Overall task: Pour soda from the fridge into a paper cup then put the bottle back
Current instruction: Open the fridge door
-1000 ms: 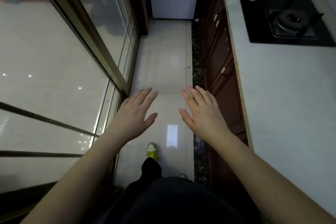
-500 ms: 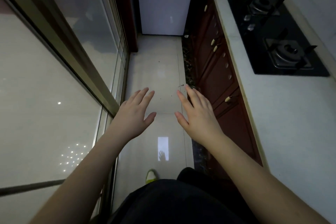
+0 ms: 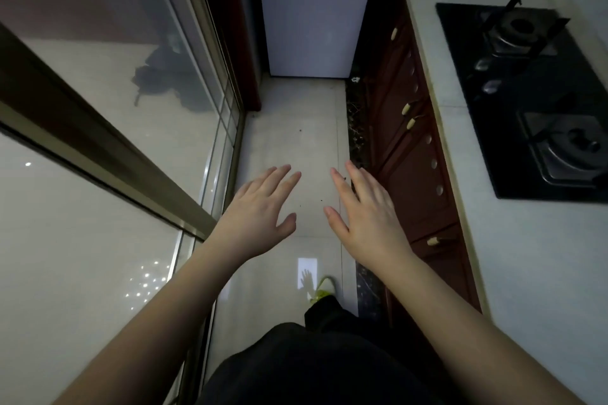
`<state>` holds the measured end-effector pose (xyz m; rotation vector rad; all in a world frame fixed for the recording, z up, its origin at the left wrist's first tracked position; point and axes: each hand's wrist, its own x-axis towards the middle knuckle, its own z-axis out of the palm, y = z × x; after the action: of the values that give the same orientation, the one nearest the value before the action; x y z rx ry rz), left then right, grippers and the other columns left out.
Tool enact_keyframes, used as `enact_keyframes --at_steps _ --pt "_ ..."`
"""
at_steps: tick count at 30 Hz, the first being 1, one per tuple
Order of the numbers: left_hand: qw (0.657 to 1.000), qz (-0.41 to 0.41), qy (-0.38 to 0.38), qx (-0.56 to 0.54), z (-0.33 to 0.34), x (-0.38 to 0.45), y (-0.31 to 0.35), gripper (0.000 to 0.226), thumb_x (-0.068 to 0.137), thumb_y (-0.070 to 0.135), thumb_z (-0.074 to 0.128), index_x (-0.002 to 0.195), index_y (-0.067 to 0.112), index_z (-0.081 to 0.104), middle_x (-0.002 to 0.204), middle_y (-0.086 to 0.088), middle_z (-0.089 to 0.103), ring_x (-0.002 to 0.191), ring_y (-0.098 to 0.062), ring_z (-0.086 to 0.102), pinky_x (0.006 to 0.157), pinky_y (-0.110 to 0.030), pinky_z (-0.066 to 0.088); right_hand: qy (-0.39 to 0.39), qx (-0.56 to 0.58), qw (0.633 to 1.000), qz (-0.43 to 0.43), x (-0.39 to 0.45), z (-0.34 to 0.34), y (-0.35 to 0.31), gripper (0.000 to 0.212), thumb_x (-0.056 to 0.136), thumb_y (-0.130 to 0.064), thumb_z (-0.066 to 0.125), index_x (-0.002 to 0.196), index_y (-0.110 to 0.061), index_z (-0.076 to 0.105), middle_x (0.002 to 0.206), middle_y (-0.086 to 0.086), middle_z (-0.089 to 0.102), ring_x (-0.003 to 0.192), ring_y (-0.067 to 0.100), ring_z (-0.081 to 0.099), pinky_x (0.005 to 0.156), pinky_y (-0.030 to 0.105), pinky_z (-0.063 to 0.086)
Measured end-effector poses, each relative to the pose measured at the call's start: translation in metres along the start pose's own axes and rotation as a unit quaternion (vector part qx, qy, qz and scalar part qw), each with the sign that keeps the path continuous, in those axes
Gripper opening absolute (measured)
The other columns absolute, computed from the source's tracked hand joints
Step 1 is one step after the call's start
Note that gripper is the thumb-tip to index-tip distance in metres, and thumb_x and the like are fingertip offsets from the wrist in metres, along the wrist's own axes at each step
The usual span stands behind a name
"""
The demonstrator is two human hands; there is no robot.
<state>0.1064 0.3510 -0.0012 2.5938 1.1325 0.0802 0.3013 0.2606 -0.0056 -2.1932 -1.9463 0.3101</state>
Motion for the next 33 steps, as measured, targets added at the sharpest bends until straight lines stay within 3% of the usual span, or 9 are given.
enact_keyframes --at_steps 9,16,22,29,33 --pt "0.998 -0.051 0.008 0.026 -0.028 0.098 -0.02 0.067 0.091 0.048 0.044 0.15 0.018 0.033 0.155 -0.006 0.036 0.143 -0.027 0.032 0.109 -0.049 0.038 -0.017 -0.001 0.999 -0.029 0.107 -0.022 0.05 0.063 0.096 -0.053 0.024 0.152 -0.025 0.017 0.159 0.004 0.015 0.145 0.027 0.016 0.116 0.044 0.017" --pt "0.997 -0.076 0.0 0.008 -0.04 0.156 -0.083 0.068 0.093 0.042 0.056 0.151 0.02 0.031 0.157 -0.004 0.032 0.145 -0.025 0.029 0.113 -0.047 0.034 -0.028 -0.001 0.998 -0.054 0.202 -0.015 0.045 0.062 0.098 -0.052 0.027 0.152 -0.024 0.016 0.16 0.003 0.014 0.145 0.027 0.015 0.116 0.043 0.017" --pt "0.998 -0.065 0.013 0.022 -0.069 0.234 -0.156 0.068 0.094 0.044 0.054 0.152 0.02 0.028 0.159 -0.002 0.029 0.147 -0.024 0.024 0.114 -0.043 0.028 -0.023 0.018 0.999 -0.044 0.304 -0.007 0.018 0.061 0.098 -0.048 0.035 0.152 -0.024 0.019 0.16 0.003 0.014 0.145 0.026 0.014 0.115 0.042 0.017" --pt "0.999 -0.043 0.017 0.016 -0.102 0.325 -0.203 0.069 0.095 0.048 0.047 0.155 0.024 0.02 0.162 0.002 0.021 0.148 -0.02 0.018 0.116 -0.041 0.024 -0.014 0.009 0.999 -0.033 0.397 -0.023 0.008 0.064 0.095 -0.055 0.022 0.152 -0.026 0.017 0.16 0.001 0.014 0.146 0.023 0.012 0.116 0.042 0.014" --pt "0.998 -0.055 0.028 0.016 -0.111 0.37 -0.224 0.069 0.095 0.047 0.048 0.154 0.024 0.023 0.161 0.002 0.023 0.148 -0.02 0.02 0.113 -0.043 0.027 0.001 0.011 1.0 -0.022 0.442 -0.031 0.024 0.062 0.096 -0.052 0.026 0.152 -0.025 0.017 0.159 0.002 0.015 0.145 0.024 0.014 0.116 0.043 0.016"
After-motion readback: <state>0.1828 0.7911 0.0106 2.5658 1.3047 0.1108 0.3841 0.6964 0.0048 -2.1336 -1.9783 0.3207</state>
